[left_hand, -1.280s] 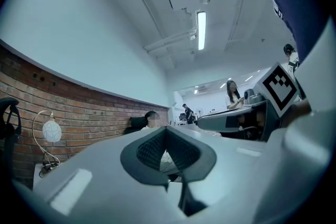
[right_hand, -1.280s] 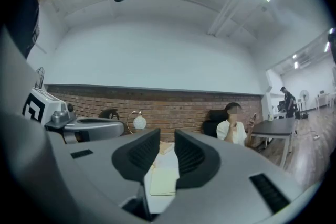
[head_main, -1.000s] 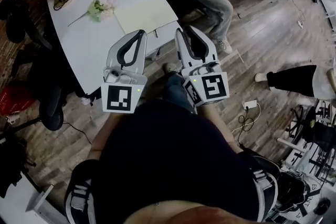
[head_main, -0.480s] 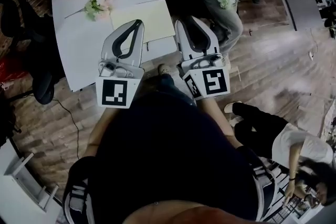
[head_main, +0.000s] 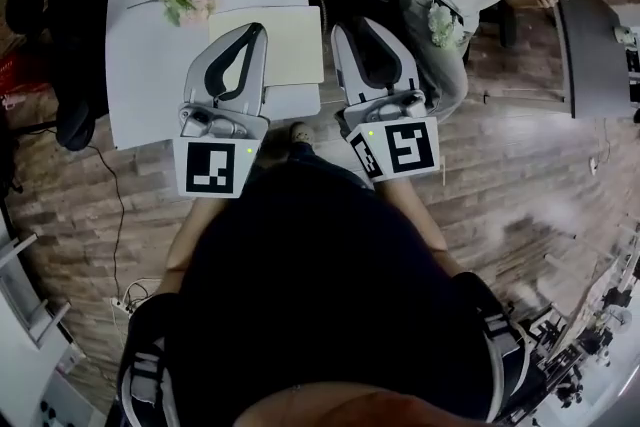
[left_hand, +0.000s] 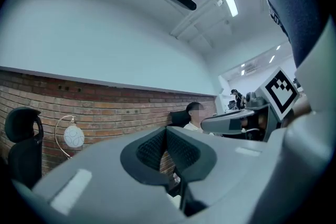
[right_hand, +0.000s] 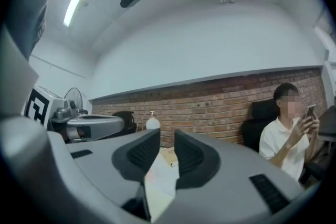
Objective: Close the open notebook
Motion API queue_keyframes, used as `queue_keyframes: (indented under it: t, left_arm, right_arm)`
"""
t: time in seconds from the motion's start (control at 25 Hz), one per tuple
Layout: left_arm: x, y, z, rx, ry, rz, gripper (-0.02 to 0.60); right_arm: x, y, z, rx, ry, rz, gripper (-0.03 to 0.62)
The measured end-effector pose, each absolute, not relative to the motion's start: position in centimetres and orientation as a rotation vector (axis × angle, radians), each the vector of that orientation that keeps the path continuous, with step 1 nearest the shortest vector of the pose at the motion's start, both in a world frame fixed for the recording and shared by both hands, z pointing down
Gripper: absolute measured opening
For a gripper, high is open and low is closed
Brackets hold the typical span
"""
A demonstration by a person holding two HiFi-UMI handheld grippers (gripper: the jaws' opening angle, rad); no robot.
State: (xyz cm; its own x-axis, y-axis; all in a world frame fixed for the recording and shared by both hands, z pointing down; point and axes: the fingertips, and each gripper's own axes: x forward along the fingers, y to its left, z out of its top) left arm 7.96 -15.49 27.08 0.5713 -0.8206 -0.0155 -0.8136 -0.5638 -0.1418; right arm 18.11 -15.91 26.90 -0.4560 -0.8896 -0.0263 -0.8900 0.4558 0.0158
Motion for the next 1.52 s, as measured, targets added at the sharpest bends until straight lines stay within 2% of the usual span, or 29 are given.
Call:
queue_keyframes:
  t: [0.32,0.76,1.52]
  left_arm:
    - [8.4,-15.9,28.0,-2.59,1.514,-0.103,0.006]
    - [8.8,-16.9,30.3,-2.576,1.464,-0.184,0.006]
    - [9.3,-17.8,41.2,-2.693,1.462,-0.393,0.008]
  right_arm:
    - [19.1,-17.4,28.1,-1.527,2.723,0.024,0.084]
    - [18.4,-17.4,31.4,-1.52,2.749,-0.057,0.084]
    - [19.7,-16.5,43.2,-1.601,2.842,-0.211,0.084]
